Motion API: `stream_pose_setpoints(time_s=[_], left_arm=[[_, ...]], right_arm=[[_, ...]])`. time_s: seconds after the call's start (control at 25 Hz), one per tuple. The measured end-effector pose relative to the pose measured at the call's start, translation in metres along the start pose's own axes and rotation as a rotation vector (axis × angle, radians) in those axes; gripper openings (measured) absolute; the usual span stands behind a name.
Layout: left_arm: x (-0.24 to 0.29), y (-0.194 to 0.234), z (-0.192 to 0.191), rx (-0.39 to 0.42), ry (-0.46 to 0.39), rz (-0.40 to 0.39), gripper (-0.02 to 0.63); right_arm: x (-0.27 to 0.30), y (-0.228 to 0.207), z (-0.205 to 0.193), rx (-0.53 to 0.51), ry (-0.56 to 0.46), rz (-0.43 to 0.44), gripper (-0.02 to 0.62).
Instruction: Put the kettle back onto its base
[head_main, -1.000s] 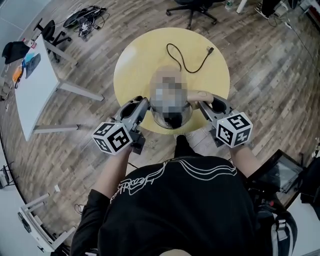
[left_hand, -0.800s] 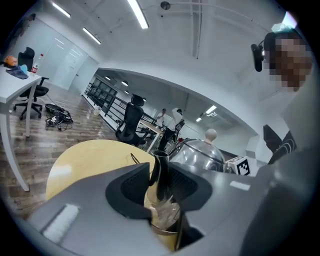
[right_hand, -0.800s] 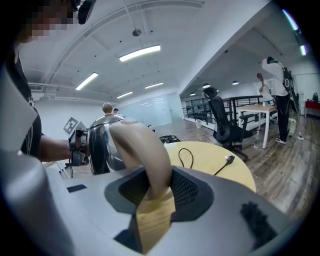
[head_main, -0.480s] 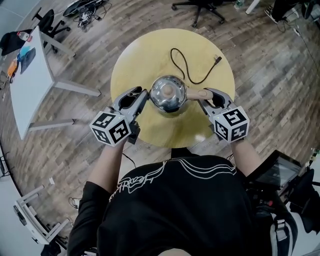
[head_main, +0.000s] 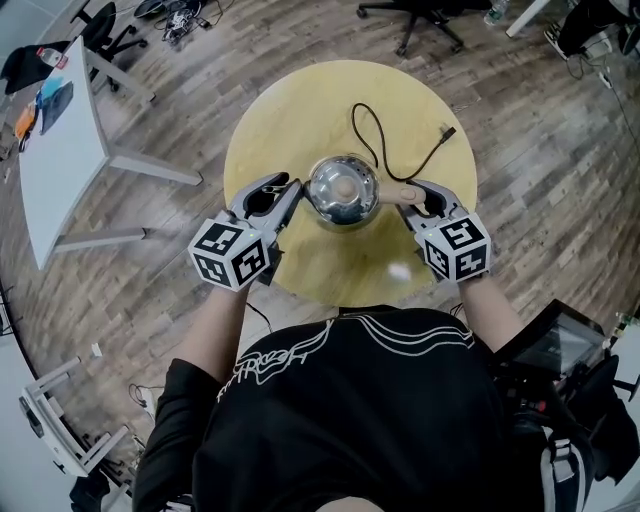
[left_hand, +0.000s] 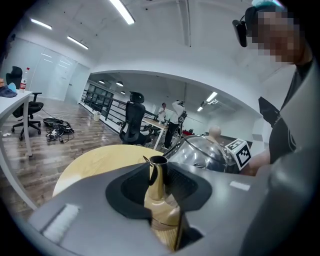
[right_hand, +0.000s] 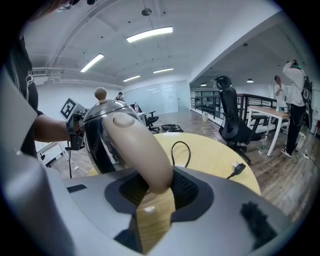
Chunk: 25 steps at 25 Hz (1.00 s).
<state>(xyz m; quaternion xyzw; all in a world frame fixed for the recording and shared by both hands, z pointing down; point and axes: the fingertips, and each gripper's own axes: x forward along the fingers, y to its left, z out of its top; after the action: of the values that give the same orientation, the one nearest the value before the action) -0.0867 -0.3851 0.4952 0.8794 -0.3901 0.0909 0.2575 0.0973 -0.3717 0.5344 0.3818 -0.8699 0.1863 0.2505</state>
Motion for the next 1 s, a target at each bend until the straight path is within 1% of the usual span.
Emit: stream_pose_setpoints(time_s=[0.16, 0.36, 0.56, 0.76, 0.88, 1.0], left_arm=[[0.0, 0.001, 0.002, 0.0, -0.007, 0.001, 0.101], [0.009, -0.002, 0.005, 0.012, -0.002, -0.022, 0.103], [0.008, -0.002, 0.005, -0.004, -0.008, -0.021, 0.103], [0.012, -0.002, -0.002, -0.008, 0.015, -0.025, 0.103], [0.015, 0.001, -0.005, -0.024, 0.01, -0.015, 0.103], [0.015, 0.004, -0.008, -0.055, -0.002, -0.005, 0.104]], right_arm=[[0.003, -0.002, 0.001, 0.019, -0.003, 0.012, 0.132], [0.004, -0.012, 0.0, 0.043, -0.014, 0.005, 0.132], [0.002, -0.01, 0.0, 0.052, -0.026, 0.002, 0.132], [0.005, -0.014, -0.006, 0.057, -0.01, -0.009, 0.132], [0.006, -0.015, -0.008, 0.055, -0.015, -0.005, 0.132], [0.007, -0.014, -0.007, 0.027, -0.015, -0.008, 0.132]])
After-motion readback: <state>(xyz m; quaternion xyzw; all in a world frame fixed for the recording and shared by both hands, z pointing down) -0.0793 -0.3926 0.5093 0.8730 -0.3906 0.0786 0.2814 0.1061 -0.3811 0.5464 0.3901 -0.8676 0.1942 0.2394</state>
